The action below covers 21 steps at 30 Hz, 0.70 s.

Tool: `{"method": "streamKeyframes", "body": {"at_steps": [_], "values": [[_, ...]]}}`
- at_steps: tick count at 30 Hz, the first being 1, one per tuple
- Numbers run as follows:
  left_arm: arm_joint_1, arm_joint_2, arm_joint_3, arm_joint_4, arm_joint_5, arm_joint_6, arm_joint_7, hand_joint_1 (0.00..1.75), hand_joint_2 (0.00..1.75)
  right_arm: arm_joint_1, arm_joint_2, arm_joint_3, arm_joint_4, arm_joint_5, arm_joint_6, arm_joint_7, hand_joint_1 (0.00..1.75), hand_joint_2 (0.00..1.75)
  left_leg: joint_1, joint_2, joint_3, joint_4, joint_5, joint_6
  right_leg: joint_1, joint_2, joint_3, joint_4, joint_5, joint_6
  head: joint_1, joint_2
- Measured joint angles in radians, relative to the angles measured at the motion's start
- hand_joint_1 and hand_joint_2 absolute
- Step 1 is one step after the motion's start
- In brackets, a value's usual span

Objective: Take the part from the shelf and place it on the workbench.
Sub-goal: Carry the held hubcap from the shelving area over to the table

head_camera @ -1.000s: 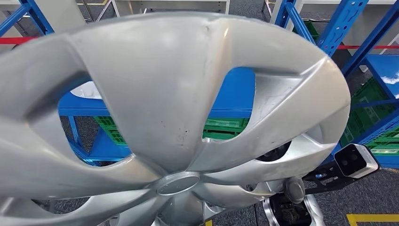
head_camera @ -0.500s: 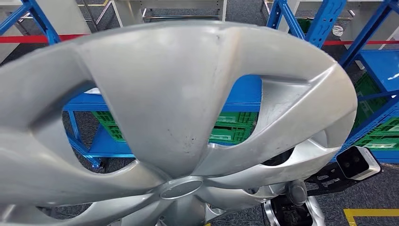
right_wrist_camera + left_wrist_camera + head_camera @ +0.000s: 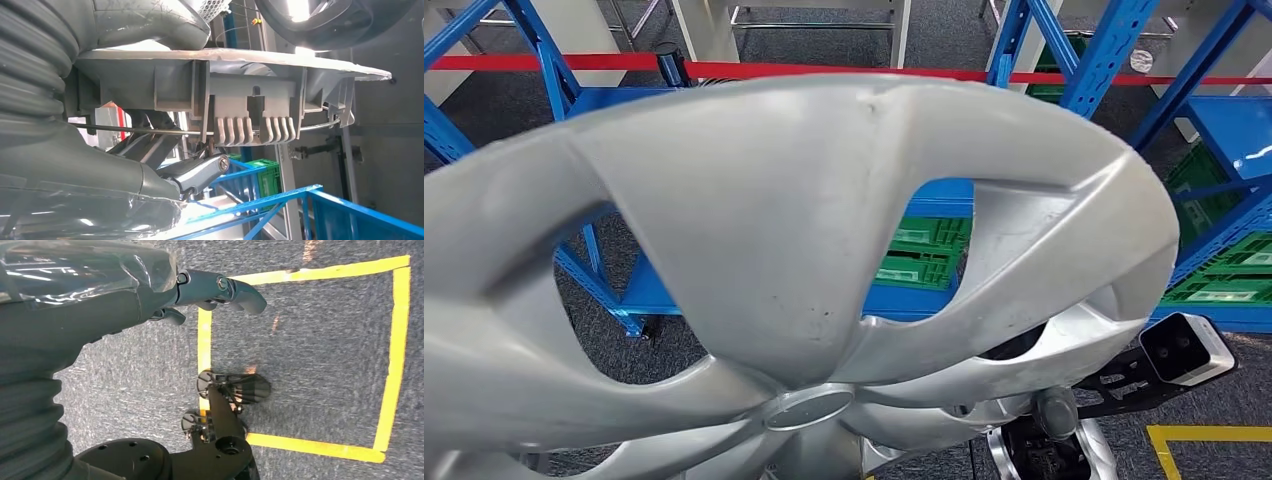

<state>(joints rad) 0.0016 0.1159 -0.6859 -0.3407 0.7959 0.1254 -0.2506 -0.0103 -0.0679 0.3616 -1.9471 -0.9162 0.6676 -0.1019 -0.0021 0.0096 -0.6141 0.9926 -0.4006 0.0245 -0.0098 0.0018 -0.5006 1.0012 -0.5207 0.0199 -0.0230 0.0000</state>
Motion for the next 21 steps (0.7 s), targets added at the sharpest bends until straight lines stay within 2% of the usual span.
{"method": "streamKeyframes", "body": {"at_steps": [2, 3, 4, 5, 6, 8, 9, 10, 11, 12, 14, 15, 16, 19, 20, 21], "values": [[0.001, 0.000, 0.001, 0.000, 0.000, 0.000, 0.000, 0.00, 1.75, -0.001, -0.001, 0.000, 0.000, 0.001, -0.001, 0.000, 1.71, 1.75, 0.000, -0.001, -0.007, 0.004, 0.011, -0.013, 0.005, 0.003, -0.002, -0.008, 0.008, -0.015, 0.000, 0.000], [0.001, 0.001, 0.001, 0.000, 0.000, 0.000, 0.000, 0.00, 1.75, -0.002, -0.001, 0.001, 0.000, 0.001, -0.001, 0.000, 1.71, 1.75, 0.002, -0.002, -0.010, 0.006, 0.014, -0.020, 0.003, 0.003, -0.007, -0.009, 0.012, -0.022, 0.000, 0.000], [0.002, 0.001, 0.001, 0.000, 0.000, -0.001, 0.000, 0.00, 1.75, -0.003, -0.001, 0.001, 0.000, 0.001, -0.001, 0.000, 1.71, 1.75, 0.004, -0.004, -0.016, 0.012, 0.005, -0.026, 0.001, 0.003, -0.012, -0.010, 0.018, -0.031, 0.000, 0.000], [0.002, 0.001, 0.001, 0.000, 0.000, -0.001, 0.000, 0.00, 1.75, -0.004, -0.001, 0.001, 0.000, 0.001, -0.001, 0.000, 1.71, 1.75, 0.006, -0.005, -0.026, 0.033, -0.019, -0.033, -0.002, 0.001, -0.019, -0.012, 0.025, -0.040, -0.001, 0.000], [0.002, 0.002, 0.001, 0.000, 0.000, -0.001, 0.000, 0.00, 1.75, -0.004, -0.001, 0.001, 0.000, 0.001, -0.001, 0.000, 1.71, 1.75, 0.008, -0.007, -0.042, 0.076, -0.059, -0.039, -0.004, 0.000, -0.027, -0.012, 0.033, -0.047, -0.001, 0.000], [0.002, 0.002, 0.001, 0.000, 0.000, -0.001, 0.000, 0.00, 1.75, -0.004, -0.001, 0.002, 0.000, 0.001, -0.001, 0.000, 1.71, 1.75, 0.011, -0.008, -0.085, 0.209, -0.149, -0.048, -0.003, -0.001, -0.046, -0.011, 0.051, -0.052, -0.002, 0.000], [0.002, 0.002, 0.001, 0.000, 0.000, -0.001, 0.000, 0.00, 1.75, -0.003, -0.001, 0.002, 0.000, 0.001, -0.001, 0.000, 1.71, 1.75, 0.012, -0.008, -0.099, 0.267, -0.175, -0.050, -0.003, -0.001, -0.057, -0.011, 0.059, -0.051, -0.002, 0.000], [0.002, 0.002, 0.001, 0.000, 0.000, -0.001, 0.000, 0.00, 1.75, -0.003, -0.001, 0.002, 0.000, 0.002, -0.001, 0.000, 1.71, 1.75, 0.013, -0.008, -0.096, 0.293, -0.178, -0.050, -0.002, -0.001, -0.068, -0.010, 0.068, -0.050, -0.002, 0.000], [0.002, 0.002, 0.001, 0.000, 0.000, -0.001, 0.000, 0.00, 1.75, -0.003, -0.001, 0.002, 0.000, 0.002, -0.002, 0.000, 1.71, 1.75, 0.013, -0.008, -0.072, 0.279, -0.164, -0.049, -0.001, 0.000, -0.078, -0.009, 0.075, -0.048, -0.002, 0.000], [0.002, 0.002, 0.001, 0.000, 0.000, -0.001, 0.000, 0.00, 1.75, -0.003, -0.001, 0.002, 0.000, 0.002, -0.002, 0.000, 1.71, 1.75, 0.013, -0.009, -0.027, 0.224, -0.138, -0.045, 0.000, 0.000, -0.087, -0.009, 0.082, -0.046, -0.003, 0.000], [0.001, 0.005, 0.002, 0.000, 0.000, -0.002, 0.000, 0.00, 1.75, -0.004, 0.000, 0.002, 0.000, 0.002, -0.002, 0.000, 1.71, 1.75, 0.009, -0.012, 0.082, 0.069, -0.110, -0.032, 0.002, 0.001, -0.096, -0.009, 0.095, -0.040, -0.002, 0.000], [0.000, 0.007, 0.003, 0.000, 0.000, -0.002, 0.000, 0.00, 1.75, -0.004, 0.000, 0.002, 0.000, 0.002, -0.002, 0.000, 1.71, 1.75, 0.005, -0.014, 0.118, 0.014, -0.107, -0.025, 0.002, 0.000, -0.098, -0.009, 0.101, -0.035, -0.001, 0.000], [0.000, 0.008, 0.003, -0.001, 0.000, -0.002, 0.000, 0.00, 1.75, -0.005, 0.001, 0.002, 0.000, 0.002, -0.002, 0.000, 1.71, 1.75, 0.000, -0.015, 0.133, -0.014, -0.111, -0.019, 0.001, -0.001, -0.099, -0.010, 0.106, -0.029, -0.002, 0.000], [0.001, 0.010, 0.003, -0.001, 0.000, -0.001, 0.000, 0.00, 1.75, -0.006, 0.003, 0.002, 0.000, 0.001, -0.001, 0.000, 1.71, 1.75, -0.004, -0.011, 0.125, -0.033, -0.089, 0.001, 0.000, -0.002, -0.107, -0.011, 0.116, -0.012, -0.005, 0.000], [0.000, 0.010, 0.004, -0.002, 0.000, -0.002, 0.000, 0.00, 1.75, -0.008, 0.003, 0.002, 0.000, 0.000, -0.001, 0.000, 1.71, 1.75, -0.001, -0.008, 0.120, -0.041, -0.075, 0.009, 0.001, -0.002, -0.119, 0.006, 0.100, -0.012, -0.003, 0.000], [0.000, 0.010, 0.004, -0.002, 0.000, -0.002, 0.000, 0.00, 1.75, -0.009, 0.003, 0.002, 0.000, 0.000, -0.001, 0.000, 1.71, 1.75, 0.001, -0.005, 0.112, -0.048, -0.060, 0.016, 0.002, -0.002, -0.137, 0.043, 0.069, -0.016, -0.002, 0.000]]}}
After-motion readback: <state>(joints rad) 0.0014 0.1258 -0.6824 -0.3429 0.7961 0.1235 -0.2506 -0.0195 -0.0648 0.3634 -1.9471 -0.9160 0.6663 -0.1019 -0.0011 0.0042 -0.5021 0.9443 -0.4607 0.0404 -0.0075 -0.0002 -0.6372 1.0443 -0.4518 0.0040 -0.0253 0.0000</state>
